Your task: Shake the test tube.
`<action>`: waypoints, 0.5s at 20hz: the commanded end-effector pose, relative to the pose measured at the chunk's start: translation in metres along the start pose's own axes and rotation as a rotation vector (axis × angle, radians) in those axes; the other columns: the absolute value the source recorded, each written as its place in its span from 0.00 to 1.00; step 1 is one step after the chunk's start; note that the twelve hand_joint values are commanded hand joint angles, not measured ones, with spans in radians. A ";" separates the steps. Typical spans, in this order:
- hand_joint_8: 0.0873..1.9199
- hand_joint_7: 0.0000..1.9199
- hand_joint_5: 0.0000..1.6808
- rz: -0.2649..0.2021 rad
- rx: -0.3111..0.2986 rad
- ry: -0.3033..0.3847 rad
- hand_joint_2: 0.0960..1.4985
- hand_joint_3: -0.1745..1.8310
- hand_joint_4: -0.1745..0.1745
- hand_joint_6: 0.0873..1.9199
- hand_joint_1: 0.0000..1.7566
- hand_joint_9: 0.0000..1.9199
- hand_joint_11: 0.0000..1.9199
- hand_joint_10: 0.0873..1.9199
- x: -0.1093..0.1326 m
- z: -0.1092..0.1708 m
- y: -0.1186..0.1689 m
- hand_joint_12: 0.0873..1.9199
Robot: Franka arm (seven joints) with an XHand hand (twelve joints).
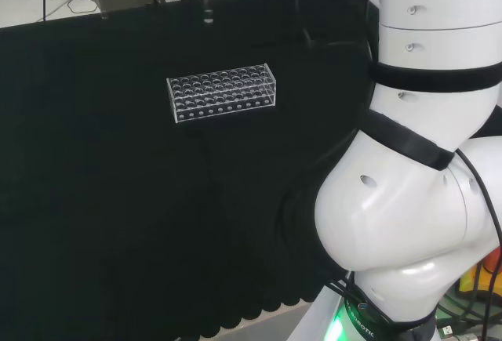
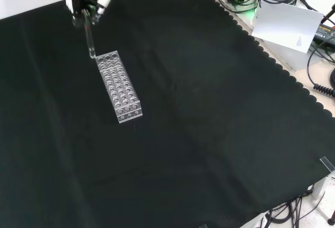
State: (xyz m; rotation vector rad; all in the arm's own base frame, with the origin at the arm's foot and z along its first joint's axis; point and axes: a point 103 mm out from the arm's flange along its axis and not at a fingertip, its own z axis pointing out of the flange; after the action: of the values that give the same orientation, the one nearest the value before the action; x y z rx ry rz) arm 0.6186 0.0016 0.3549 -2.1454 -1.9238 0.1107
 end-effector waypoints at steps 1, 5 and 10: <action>0.33 0.68 0.81 0.149 -0.020 -0.078 0.68 0.00 0.00 0.00 0.81 0.71 0.76 0.25 -0.075 -0.013 -0.008 0.36; 0.33 0.68 0.81 0.215 -0.031 -0.107 0.67 0.00 0.00 0.00 0.81 0.71 0.76 0.25 -0.102 -0.023 -0.012 0.36; 0.33 0.68 0.81 0.251 -0.042 -0.116 0.67 0.00 0.00 0.00 0.81 0.71 0.76 0.25 -0.116 -0.029 -0.013 0.36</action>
State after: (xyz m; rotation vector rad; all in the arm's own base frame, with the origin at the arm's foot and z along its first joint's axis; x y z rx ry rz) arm 0.6008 -0.1041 0.3684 -2.4172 -1.7434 0.2419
